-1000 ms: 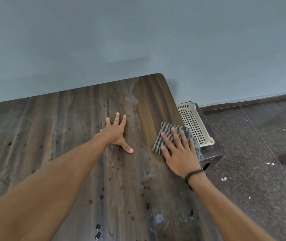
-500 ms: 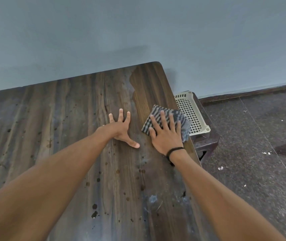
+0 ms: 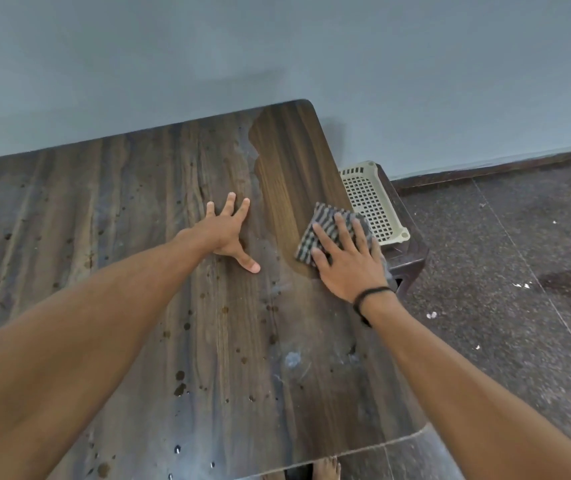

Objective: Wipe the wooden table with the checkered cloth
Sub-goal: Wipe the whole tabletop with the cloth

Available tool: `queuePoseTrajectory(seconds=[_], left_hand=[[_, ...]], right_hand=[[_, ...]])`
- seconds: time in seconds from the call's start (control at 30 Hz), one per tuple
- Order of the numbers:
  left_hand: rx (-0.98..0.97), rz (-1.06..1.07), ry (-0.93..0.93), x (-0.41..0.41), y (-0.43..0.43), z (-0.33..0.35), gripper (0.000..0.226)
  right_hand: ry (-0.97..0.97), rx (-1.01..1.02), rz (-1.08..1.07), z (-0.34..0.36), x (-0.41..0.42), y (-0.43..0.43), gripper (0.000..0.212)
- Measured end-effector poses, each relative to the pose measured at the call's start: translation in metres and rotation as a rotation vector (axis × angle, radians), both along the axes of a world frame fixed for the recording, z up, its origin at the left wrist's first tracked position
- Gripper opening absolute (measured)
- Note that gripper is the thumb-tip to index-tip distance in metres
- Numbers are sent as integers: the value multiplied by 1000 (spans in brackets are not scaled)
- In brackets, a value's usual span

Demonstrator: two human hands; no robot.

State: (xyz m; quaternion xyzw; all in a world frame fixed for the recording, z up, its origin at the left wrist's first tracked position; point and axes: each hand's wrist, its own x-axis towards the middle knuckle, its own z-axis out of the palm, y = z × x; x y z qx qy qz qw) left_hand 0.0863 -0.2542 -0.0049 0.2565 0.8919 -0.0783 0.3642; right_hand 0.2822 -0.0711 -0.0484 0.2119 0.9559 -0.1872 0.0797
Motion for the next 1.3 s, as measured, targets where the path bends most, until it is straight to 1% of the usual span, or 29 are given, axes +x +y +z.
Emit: queuePoseTrajectory(seconds=[0.07, 0.13, 0.2, 0.3, 0.37, 0.47, 0.53, 0.6, 0.67, 0.73, 0.8, 0.87, 0.93, 1.0, 1.07, 1.2, 1.23, 1.3], left_hand=[[-20, 12, -18, 0, 3, -1, 166], [-36, 0, -5, 2, 5, -3, 167], [-21, -12, 23, 5, 4, -5, 164], [0, -7, 44, 3, 0, -1, 161], [2, 3, 39, 4, 0, -2, 162], [-23, -10, 44, 10, 0, -6, 159], [-25, -30, 42, 12, -3, -6, 154], [-34, -34, 39, 10, -4, -4, 151], [-51, -32, 23, 8, 0, -3, 152], [-55, -28, 21, 10, 1, -5, 153], [-42, -32, 39, 13, -3, -6, 152], [-28, -33, 46, 13, -5, -5, 151], [-33, -23, 37, 12, -2, -4, 151], [-51, -6, 24, 11, 1, -3, 151], [-70, 1, 21, 12, 2, -3, 152], [-74, -13, 9, 15, 2, -1, 149], [-69, -12, 7, 15, 2, -1, 149], [-69, -6, 0, 13, 2, 0, 149]], right_hand=[[-10, 12, -46, 3, -8, -22, 57], [59, 46, -9, -4, 12, -38, 57], [46, 49, 40, -8, 40, -33, 56], [3, -17, -22, -2, 13, -25, 56], [-18, 2, -59, 1, 0, -43, 57], [68, 63, 45, -8, 42, -55, 57], [52, 81, 77, -10, 71, -46, 58], [37, 40, 7, -6, 59, -40, 58], [36, 40, -63, -3, 41, -52, 59], [67, 85, -45, -5, 54, -68, 59], [88, 129, 26, -9, 90, -74, 59], [58, 100, 34, -9, 111, -68, 60], [46, 61, -21, -8, 98, -59, 62], [39, 99, -74, -5, 71, -60, 64], [44, 141, -77, -6, 60, -71, 62], [92, 170, 13, -17, 113, -86, 58], [82, 168, 7, -19, 122, -82, 59], [60, 146, -74, -17, 115, -72, 61]])
